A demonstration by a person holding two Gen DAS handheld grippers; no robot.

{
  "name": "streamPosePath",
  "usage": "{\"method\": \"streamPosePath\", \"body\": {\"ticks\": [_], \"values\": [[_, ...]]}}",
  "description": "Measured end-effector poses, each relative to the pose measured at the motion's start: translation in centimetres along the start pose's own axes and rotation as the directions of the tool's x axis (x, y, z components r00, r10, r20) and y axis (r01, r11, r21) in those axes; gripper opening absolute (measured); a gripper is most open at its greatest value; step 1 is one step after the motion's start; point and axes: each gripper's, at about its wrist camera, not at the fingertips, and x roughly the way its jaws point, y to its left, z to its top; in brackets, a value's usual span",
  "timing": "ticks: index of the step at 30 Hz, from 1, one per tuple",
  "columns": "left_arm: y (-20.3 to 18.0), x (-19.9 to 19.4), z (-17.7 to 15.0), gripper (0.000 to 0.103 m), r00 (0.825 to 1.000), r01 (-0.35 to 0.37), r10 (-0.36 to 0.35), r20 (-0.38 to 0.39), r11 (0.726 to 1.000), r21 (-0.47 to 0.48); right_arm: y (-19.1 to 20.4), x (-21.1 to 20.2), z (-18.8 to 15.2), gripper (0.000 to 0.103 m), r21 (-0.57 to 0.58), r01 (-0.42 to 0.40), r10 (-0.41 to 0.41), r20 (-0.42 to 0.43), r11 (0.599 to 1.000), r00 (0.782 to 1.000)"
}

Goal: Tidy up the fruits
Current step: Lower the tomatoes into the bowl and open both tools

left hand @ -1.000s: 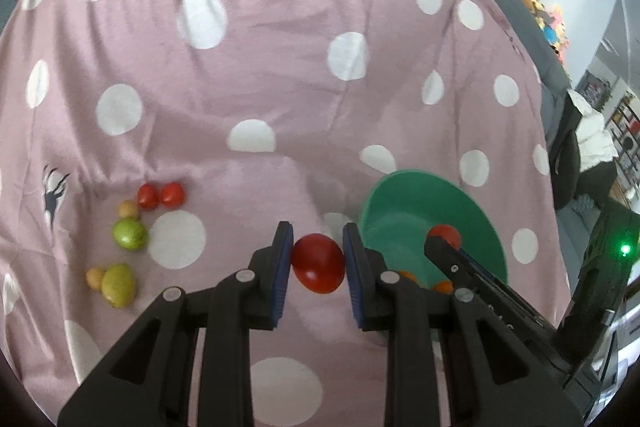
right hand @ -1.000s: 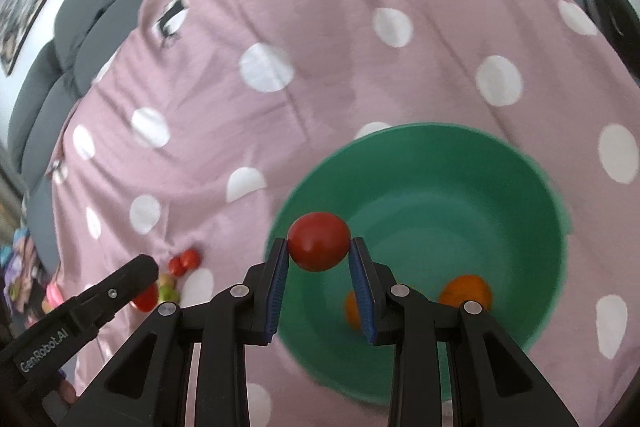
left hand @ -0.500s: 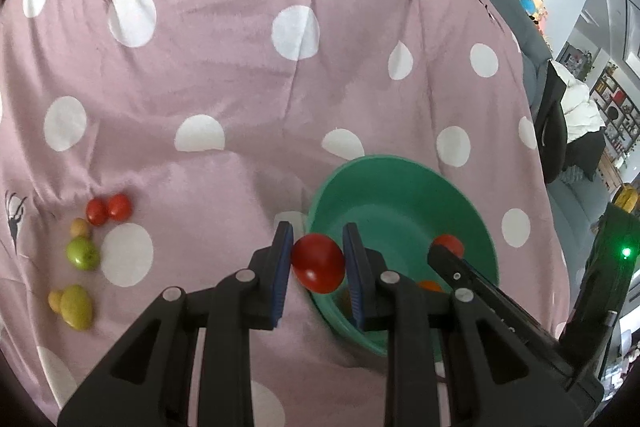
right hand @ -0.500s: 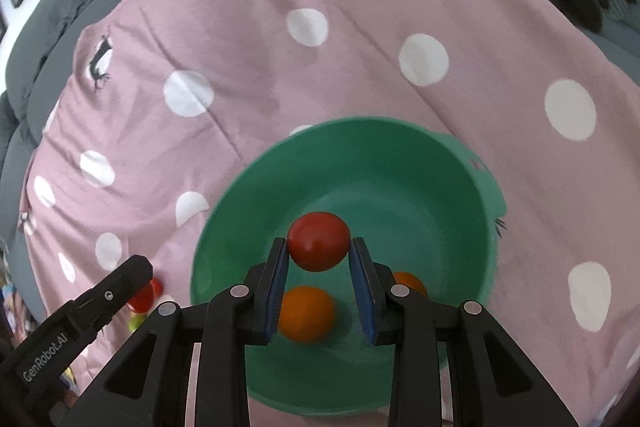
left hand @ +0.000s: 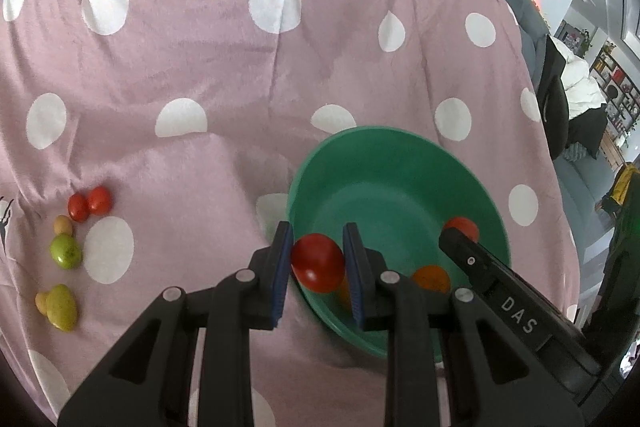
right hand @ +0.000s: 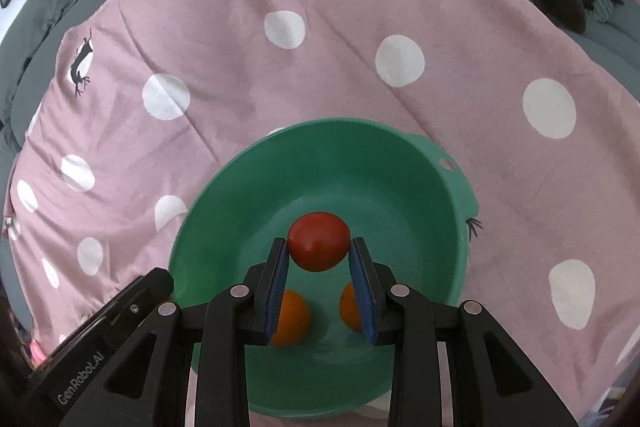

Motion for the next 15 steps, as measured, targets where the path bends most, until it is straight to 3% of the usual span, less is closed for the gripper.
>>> {"method": "streamPosePath", "body": {"ticks": [15], "values": [[-0.61,1.04,-0.51,0.025,0.999,0.036,-0.036,-0.026,0.999,0.011,0.26,0.32,-0.02,0.033,-0.005,0.042,-0.042,-0.011,0.999,0.999]]}}
